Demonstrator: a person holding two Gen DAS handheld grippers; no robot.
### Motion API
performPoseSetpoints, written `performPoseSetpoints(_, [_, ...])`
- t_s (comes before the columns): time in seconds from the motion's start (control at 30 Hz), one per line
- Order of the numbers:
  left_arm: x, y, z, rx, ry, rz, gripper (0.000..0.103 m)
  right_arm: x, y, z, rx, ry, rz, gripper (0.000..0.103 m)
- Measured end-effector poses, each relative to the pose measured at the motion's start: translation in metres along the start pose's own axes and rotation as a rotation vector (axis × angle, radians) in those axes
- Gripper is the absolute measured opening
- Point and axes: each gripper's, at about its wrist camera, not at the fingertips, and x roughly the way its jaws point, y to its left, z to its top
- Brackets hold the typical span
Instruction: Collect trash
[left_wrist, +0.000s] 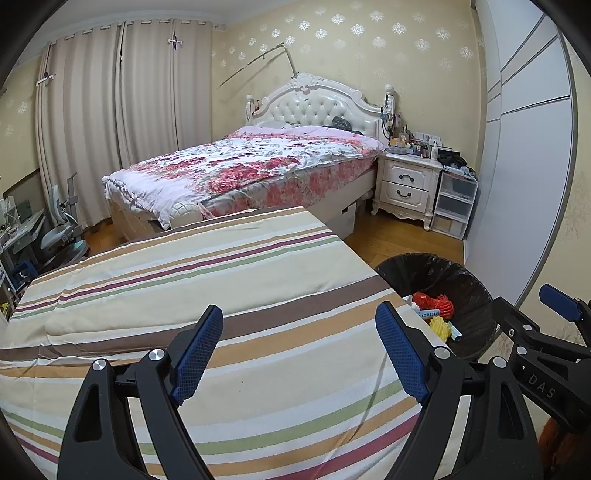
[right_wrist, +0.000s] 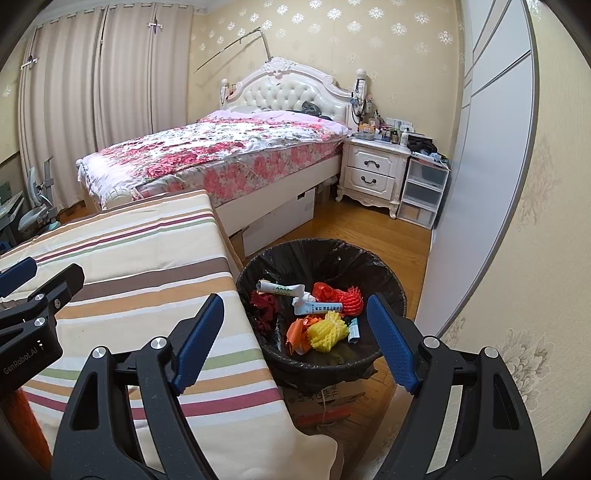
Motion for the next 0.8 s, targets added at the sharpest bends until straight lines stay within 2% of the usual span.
performPoseSetpoints(0.8, [0.0018,0.0018,-0.0024,-0.004,0.014,0.004,0.082,0.0003,0.0022,-0.0010,-0.002,0.003,0.001,0.078])
